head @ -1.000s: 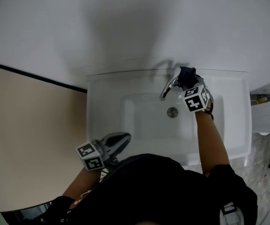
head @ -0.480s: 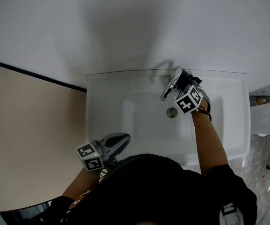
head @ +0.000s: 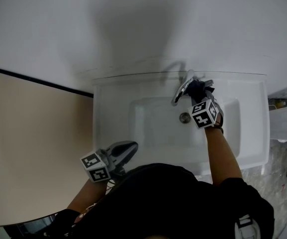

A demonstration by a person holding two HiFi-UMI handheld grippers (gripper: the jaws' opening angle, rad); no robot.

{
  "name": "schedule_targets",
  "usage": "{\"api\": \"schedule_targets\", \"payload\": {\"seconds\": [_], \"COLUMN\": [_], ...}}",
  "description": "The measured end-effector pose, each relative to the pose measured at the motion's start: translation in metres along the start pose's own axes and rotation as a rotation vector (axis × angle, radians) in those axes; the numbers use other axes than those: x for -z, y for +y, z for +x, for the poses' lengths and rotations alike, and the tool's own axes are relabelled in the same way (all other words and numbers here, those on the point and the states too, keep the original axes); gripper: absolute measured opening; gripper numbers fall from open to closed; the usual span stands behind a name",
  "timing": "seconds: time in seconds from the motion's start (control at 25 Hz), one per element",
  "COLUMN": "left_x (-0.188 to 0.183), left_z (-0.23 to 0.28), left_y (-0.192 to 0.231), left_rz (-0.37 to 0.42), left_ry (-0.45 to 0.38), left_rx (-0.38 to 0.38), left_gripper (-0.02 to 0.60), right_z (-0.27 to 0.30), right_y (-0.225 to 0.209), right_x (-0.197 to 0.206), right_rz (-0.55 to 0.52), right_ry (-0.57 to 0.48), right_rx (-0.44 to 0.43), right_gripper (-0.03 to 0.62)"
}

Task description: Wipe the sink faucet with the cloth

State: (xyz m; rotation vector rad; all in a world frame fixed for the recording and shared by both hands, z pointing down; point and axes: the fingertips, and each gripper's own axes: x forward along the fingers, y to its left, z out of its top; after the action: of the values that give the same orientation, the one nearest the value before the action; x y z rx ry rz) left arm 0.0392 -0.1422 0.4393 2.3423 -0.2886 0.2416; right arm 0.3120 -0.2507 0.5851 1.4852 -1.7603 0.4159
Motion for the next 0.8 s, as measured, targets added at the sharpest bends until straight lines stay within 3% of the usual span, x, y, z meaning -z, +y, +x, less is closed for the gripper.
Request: {"api": "schedule_targets", "payload": {"seconds": [0.12,0.4,0.64,0.8], "left_x": [0.001,0.000,0.002,-0.002], "left_z": [0.003,0.005,0.007,0.007], "left_y": [-0.002,-0.004,-0.006,-0.007], "left_rz": [0.004,0.002,0.008,0.014], "left_ry": [0.006,0.007,0.013,0.006], "left_rx": [0.007,0.013,0.019,0.011], "left_gripper": [-0.002,-0.002,-0.002,-0.002], "right_z": [-0.009,0.009,0.007,0.023], "right_y": [-0.030,-0.028,-0.017,0.003], "right_x": [-0.026,-0.015,-0.001,0.051], "right_rz": [-0.016,-0.023,0.029,0.080], "right_ry": [-0.038,-0.010,-0.008,0.107], "right_rx": [0.073,0.065,-0.036,-0.140], "right_gripper": [0.067,0.066,0.066,0.066]}}
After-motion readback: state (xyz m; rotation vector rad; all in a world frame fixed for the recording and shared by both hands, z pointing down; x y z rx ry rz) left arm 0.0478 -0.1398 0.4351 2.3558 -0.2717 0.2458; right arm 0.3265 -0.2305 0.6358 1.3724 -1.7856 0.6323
